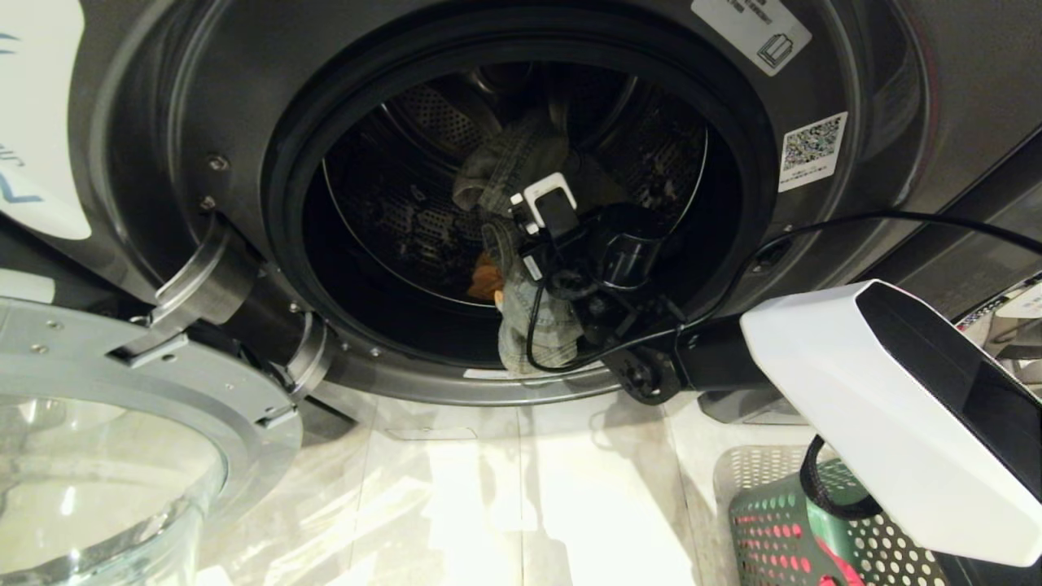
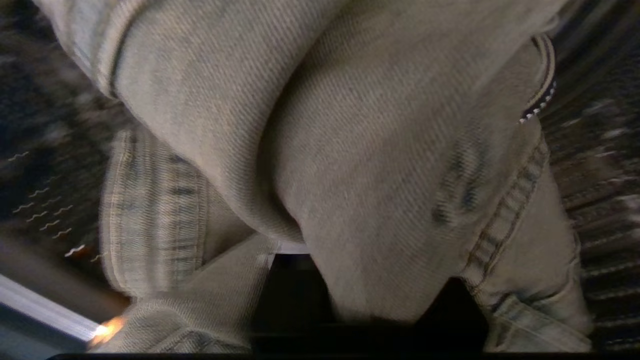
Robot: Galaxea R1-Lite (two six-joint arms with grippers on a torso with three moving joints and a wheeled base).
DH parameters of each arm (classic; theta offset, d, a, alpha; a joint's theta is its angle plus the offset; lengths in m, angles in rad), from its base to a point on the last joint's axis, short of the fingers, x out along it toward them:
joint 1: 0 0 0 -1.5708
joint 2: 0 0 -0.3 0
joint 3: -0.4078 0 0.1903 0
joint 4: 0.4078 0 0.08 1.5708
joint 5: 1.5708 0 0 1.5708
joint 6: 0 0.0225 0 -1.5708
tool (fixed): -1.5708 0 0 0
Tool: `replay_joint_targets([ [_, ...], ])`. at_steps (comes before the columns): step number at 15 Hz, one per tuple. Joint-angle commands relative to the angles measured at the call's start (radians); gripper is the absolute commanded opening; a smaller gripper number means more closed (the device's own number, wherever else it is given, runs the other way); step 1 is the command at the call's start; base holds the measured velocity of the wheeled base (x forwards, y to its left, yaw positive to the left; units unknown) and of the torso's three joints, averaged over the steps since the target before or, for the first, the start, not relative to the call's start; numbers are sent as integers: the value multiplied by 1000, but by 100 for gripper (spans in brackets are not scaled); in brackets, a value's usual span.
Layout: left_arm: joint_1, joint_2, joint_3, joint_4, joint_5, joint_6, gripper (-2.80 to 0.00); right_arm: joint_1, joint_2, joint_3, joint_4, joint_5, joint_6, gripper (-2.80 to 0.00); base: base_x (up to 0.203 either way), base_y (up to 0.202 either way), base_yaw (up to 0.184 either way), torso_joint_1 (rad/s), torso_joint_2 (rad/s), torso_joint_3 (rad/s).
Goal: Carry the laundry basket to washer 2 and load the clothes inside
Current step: Place the clothes into the washing machine
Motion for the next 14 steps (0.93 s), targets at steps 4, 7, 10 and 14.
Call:
replay_joint_targets([
  [4,0,0,0,0,1,0,-280,-20,-9,-22,-34,-1,-11,0,0,0,0,0,0,0],
  [7,0,0,0,0,1,0,-280,-20,-19,-15,-41,-1,-12,0,0,0,0,0,0,0],
  [10,0,1,0,0,1,0,-280,-8,-83,132,-31,0,7,0,0,0,0,0,0,0],
  [14,0,0,0,0,1,0,-280,56,-318,471,81,8,186,0,0,0,0,0,0,0],
])
